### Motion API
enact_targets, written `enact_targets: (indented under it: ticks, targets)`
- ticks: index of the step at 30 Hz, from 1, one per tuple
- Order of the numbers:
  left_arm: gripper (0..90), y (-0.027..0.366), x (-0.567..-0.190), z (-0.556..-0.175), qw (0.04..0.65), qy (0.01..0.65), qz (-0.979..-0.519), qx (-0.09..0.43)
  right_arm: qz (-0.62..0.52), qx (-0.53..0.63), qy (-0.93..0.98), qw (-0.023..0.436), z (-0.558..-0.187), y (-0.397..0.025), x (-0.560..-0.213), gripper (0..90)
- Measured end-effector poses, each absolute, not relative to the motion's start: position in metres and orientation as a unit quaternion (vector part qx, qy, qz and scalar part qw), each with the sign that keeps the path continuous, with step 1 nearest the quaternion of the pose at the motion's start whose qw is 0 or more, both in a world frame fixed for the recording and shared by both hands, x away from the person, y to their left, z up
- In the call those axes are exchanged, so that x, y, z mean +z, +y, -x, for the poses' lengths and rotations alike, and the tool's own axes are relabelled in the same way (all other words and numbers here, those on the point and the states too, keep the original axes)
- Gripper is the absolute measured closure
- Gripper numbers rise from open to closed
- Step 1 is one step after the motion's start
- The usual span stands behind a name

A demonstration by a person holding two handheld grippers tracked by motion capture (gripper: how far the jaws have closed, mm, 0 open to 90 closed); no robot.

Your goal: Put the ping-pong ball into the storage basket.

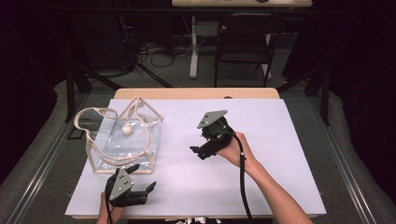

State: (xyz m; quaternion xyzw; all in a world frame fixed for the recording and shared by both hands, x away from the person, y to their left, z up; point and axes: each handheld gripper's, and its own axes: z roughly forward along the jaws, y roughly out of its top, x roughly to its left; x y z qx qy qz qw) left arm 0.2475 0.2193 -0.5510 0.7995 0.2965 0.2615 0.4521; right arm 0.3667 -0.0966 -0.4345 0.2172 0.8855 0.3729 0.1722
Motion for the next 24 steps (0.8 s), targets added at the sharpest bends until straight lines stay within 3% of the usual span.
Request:
enact_targets:
  ticks: [24]
  targets:
    - [16.3, 0.219, -0.551, -0.247, 0.452, 0.295, -0.8, 0.262, -0.261, 0.369, 0.874, 0.18, -0.356, -0.138, -0.468, 3.4]
